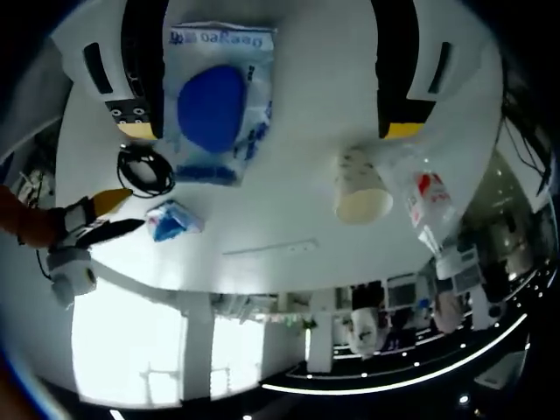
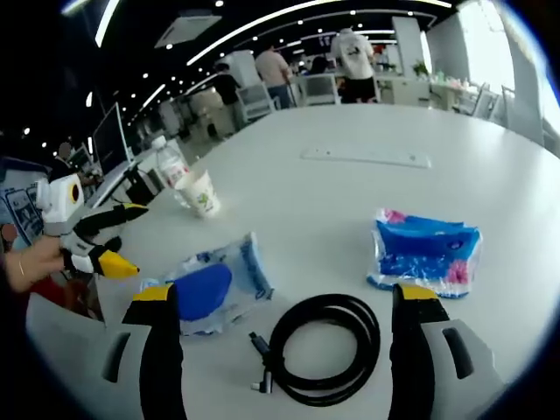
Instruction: Arrange the tabletop items into an orderly group along one side of the table until the central work area is clear of visible clutter.
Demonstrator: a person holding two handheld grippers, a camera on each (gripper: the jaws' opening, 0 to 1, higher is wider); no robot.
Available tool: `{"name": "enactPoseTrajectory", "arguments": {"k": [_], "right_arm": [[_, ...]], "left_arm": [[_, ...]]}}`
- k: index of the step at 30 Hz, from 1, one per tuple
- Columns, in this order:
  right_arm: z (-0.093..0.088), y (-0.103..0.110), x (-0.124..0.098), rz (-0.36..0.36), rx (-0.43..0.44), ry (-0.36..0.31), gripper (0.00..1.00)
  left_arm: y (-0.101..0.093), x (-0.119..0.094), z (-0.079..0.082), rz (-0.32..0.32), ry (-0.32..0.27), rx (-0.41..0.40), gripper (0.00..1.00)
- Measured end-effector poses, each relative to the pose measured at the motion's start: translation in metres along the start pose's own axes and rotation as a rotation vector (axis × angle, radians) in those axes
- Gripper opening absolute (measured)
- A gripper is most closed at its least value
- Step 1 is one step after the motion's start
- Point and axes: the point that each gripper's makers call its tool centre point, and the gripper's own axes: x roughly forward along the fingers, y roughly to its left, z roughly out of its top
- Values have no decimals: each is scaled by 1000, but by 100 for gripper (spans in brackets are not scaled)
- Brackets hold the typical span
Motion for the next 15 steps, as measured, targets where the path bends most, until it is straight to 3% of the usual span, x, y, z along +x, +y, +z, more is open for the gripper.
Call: {"name": "enactPoseTrajectory", "arguments": {"k": [10,15], "right_arm": [[9,11,19,75,-128,-25,99],[8,16,31,109,-204,-18,91]], "left_arm": [[-22,-15,-14,-22,54,-30,99],[-32,-22,-21,-14,64,-49,99]]}}
